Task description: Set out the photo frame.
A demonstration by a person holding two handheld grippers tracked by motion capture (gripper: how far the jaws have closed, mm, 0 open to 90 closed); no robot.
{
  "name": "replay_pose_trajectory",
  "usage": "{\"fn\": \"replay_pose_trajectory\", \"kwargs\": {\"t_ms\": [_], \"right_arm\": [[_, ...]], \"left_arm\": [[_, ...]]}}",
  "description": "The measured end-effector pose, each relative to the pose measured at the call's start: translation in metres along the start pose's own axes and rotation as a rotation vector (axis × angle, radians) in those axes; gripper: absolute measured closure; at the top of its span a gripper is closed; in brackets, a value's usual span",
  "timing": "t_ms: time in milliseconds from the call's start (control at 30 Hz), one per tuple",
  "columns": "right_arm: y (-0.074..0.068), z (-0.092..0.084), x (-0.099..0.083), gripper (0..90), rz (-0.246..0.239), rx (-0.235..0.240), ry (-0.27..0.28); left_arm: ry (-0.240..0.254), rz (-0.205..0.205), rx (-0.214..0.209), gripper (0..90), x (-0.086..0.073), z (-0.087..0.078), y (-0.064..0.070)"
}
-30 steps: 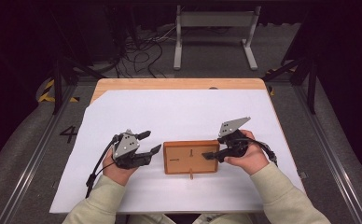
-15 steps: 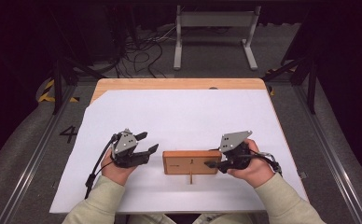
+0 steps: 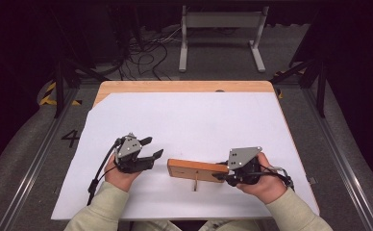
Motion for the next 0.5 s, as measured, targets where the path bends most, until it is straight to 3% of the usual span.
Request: {"fn": "replay_pose_trajectory", "kwargs": {"t_ms": [100, 233, 500], "right_arm": [[-0.007, 0.001, 0.001, 68.8, -0.049, -0.013, -0.028], [-0.013, 0.001, 0.001, 69.0, -0.072, -0.019, -0.039], [-0.022, 0.004, -0.001, 65.0, -0.076, 0.004, -0.043]], "left_arm": [[-0.001, 0.001, -0.003, 38.7, 0.000, 0.000, 0.000], [-0.001, -0.002, -0.002, 38.7, 0.000, 0.000, 0.000], [0.001, -0.001, -0.004, 38.7, 0.000, 0.000, -0.001]]}}
Point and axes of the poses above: each handheld gripper's, and its own axes: z roughly forward along the jaws, x roughly out of its top, y roughly to its right, the point moved 4 cm from there along z, roughly forward along the jaws, and after that the axes turned 12 degrees about x, right-handed, at the moved point
